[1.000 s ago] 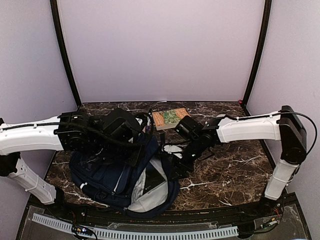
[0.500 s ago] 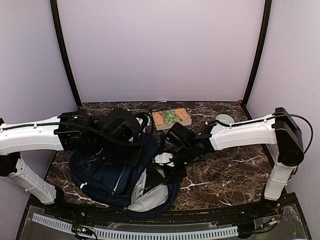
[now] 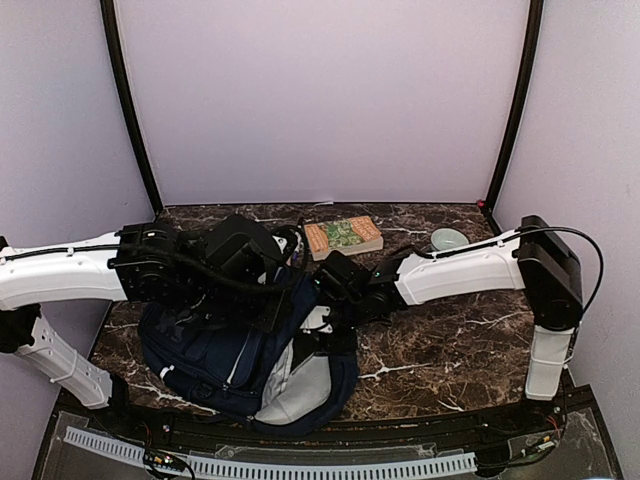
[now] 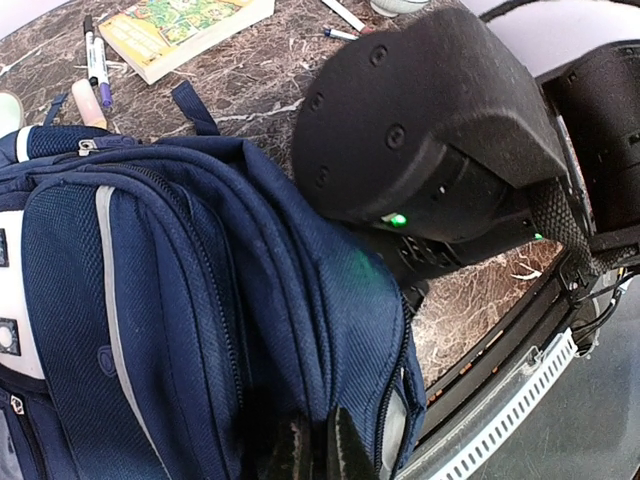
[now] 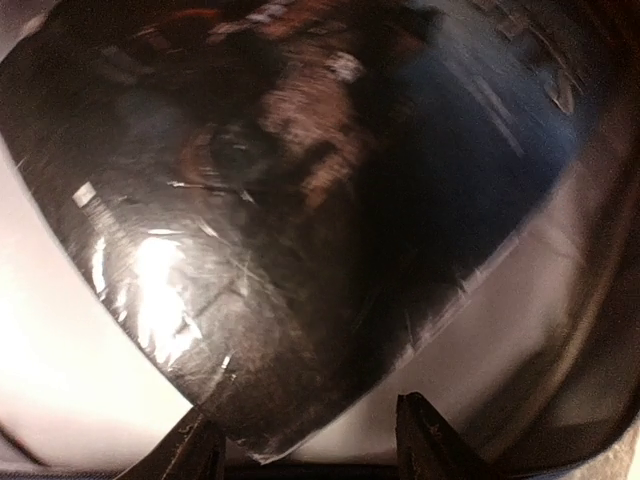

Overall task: Pack the student bag
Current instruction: Adjust the book in the largest pocket of the bag, then place the largest pocket of the bag in the student bag.

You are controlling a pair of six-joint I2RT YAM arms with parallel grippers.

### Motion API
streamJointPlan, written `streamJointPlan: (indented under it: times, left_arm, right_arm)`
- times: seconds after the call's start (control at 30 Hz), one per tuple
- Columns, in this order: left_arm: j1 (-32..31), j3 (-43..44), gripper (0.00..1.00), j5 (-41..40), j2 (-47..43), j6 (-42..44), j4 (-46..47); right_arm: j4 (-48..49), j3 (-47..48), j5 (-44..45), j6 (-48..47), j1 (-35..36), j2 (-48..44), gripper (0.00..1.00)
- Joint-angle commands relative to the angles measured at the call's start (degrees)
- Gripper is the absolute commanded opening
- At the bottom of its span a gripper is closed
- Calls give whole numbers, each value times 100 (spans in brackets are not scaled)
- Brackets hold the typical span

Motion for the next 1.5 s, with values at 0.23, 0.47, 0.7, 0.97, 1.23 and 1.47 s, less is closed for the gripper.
streamJointPlan:
  times: [0.23, 0.47, 0.7, 0.97, 1.23, 1.47]
  left_arm:
    - [-128, 380, 0, 642, 256, 556, 860]
    - [-135, 425, 0, 683, 430, 580, 887]
    - [-130, 349, 0, 518, 346, 557, 849]
    - [-128, 121, 0, 333, 90, 596, 935]
    - [-106, -332, 0, 347, 195, 700, 1087]
    - [5, -679, 0, 930, 429, 867, 1591]
  right_arm:
    - [1264, 613, 429, 392, 181, 628, 50]
    - [1701, 762, 686, 1092, 309, 852, 47]
    - [1358, 672, 692, 1154, 309, 634, 53]
    - [274, -451, -302, 582, 188, -695, 64]
    - [-771, -1031, -1001, 392, -257, -1806, 67]
    - [-1339, -1244, -1332, 349, -789, -2415, 67]
